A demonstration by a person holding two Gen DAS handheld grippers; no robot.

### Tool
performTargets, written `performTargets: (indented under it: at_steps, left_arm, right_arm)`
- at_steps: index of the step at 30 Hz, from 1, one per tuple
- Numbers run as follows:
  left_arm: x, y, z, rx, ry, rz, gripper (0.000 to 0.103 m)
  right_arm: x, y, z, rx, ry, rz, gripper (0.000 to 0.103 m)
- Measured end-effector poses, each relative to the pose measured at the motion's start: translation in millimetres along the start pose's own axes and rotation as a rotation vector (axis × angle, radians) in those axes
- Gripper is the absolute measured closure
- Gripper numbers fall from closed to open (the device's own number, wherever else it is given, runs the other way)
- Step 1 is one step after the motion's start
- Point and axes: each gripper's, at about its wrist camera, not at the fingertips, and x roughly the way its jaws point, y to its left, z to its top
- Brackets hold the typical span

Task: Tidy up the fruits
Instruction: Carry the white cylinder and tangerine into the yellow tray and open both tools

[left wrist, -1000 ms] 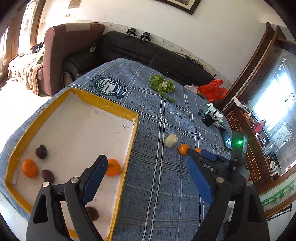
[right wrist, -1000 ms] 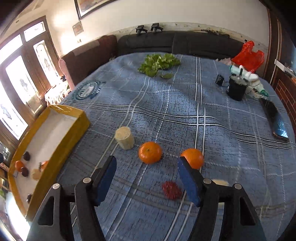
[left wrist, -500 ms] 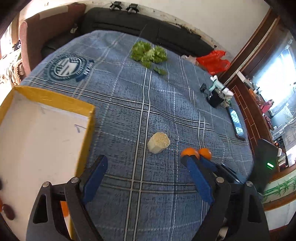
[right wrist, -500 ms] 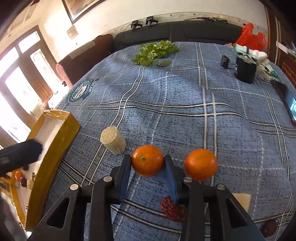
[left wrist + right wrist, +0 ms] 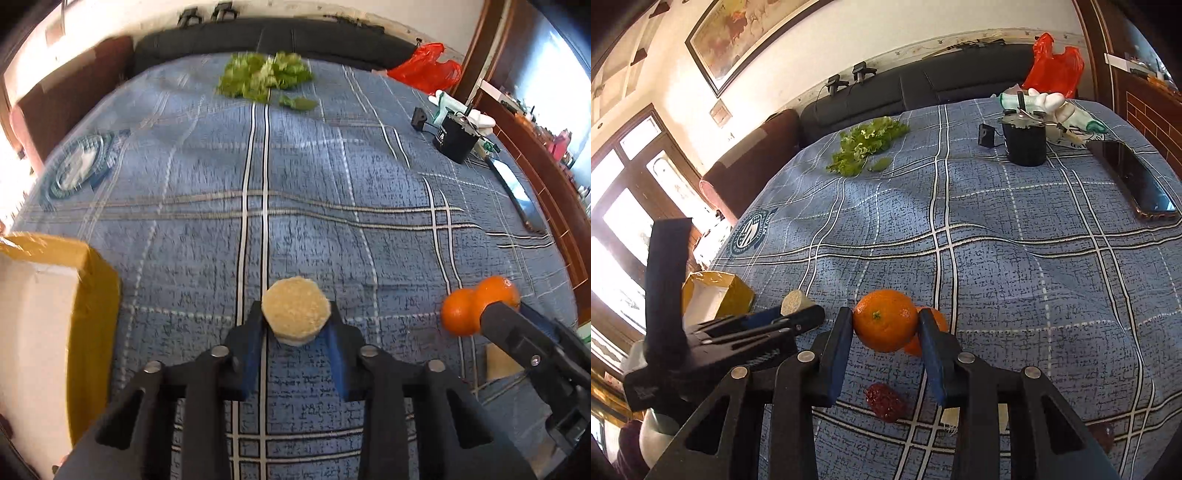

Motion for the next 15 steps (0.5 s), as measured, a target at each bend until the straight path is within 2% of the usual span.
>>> performTargets:
  at_steps: [4, 8, 13, 15]
  left_arm:
    - [-13, 3, -2, -0.026, -0.030, -0.029, 0.074]
    - [-50, 15, -15, -0.063, -0.087, -0.064, 0.074]
    - [-106, 55, -39, -0.150, -0.133, -0.107, 0.074]
    - [-128, 78, -50, -0.186, -0.159, -0.093, 0.073]
  right_arm:
    - [1, 2, -1, -0.016, -0.004, -0.013, 0.064]
    - [-3, 6, -3, -0.028, -0.028, 0.000, 0.064]
    - [-11, 23, -9, -0.073, -0.058, 0.026, 0.064]
    - [-12, 36, -13, -0.099, -0.068, 0.023, 0.064]
